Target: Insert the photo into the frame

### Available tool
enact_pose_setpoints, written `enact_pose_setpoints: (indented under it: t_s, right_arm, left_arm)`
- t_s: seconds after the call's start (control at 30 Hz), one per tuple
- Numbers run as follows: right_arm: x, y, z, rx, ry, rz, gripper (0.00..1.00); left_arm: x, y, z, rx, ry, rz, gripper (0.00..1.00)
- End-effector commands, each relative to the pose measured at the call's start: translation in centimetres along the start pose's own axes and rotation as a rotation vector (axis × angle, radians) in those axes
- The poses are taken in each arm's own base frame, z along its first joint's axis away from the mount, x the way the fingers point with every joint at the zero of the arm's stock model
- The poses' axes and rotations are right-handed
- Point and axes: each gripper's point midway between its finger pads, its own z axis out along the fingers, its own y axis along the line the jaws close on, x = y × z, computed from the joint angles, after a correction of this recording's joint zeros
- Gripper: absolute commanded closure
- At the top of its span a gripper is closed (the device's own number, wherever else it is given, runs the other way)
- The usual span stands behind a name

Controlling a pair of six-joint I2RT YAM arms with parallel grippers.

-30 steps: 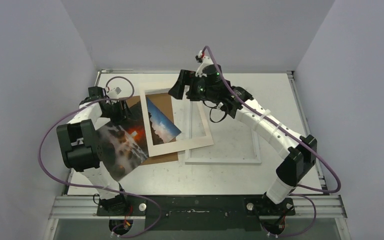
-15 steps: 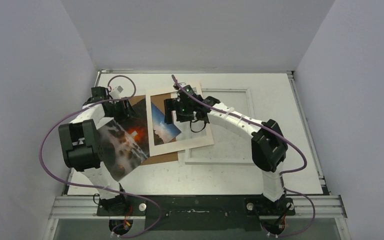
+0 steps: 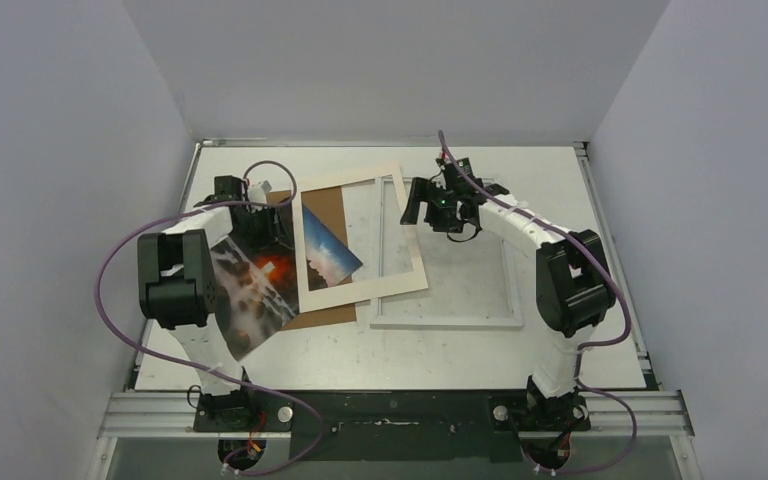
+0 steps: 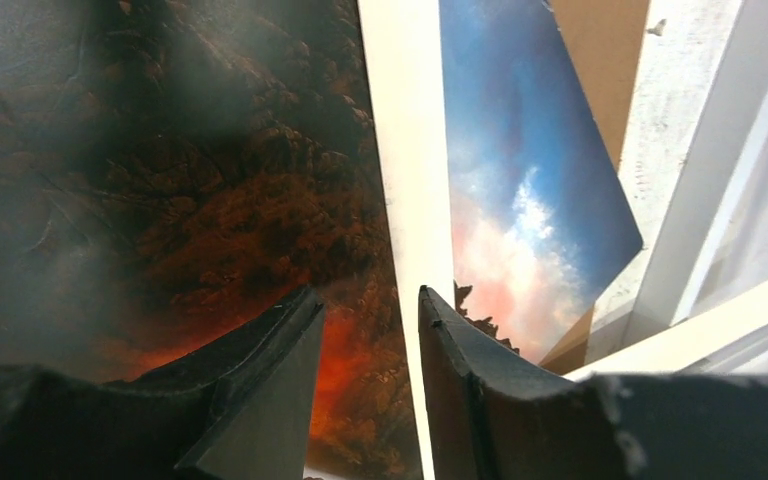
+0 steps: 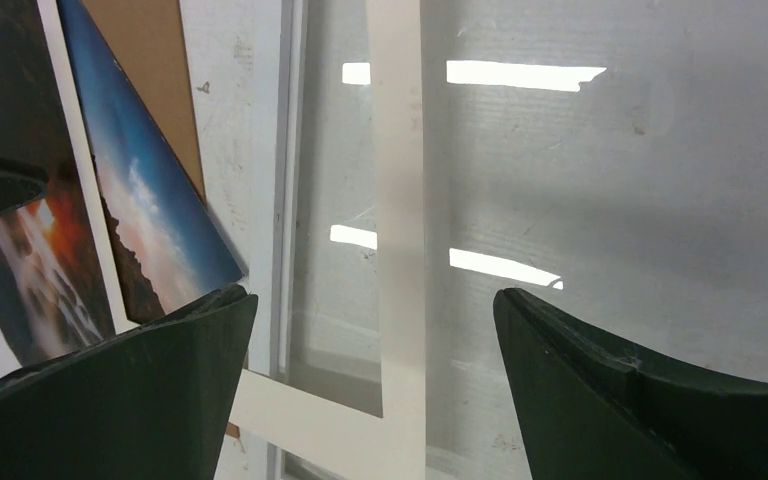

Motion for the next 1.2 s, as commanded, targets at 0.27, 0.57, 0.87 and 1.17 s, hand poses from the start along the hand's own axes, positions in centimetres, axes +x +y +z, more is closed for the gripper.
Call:
enact_pose_setpoints:
  t_s: [0.27, 0.57, 0.87, 1.17]
  right_arm:
    - [0.6, 0.8, 1.2, -0.209, 0.028, 0.071, 0.19]
    - [2.4, -0.1, 2.4, -0.236, 0.065, 0.104, 0.22]
    - [2.6, 0.6, 2.2, -0.286, 0.064, 0.127, 0.3]
    - [2.3, 2.6, 1.2, -0.395, 0.052, 0.171, 0.39]
  left_arm:
    - [-1.1, 1.3, 1.4, -0.078, -0.017, 0.059, 0.65]
    - [-0.6, 1.4, 1.8, -0.092, -0.001, 0.066, 0.66]
    - [-0.3, 1.4, 2.1, -0.095, 0.011, 0.072, 0.67]
    - [-0.1, 1.2, 2.4, -0.094, 0.017, 0.08, 0.67]
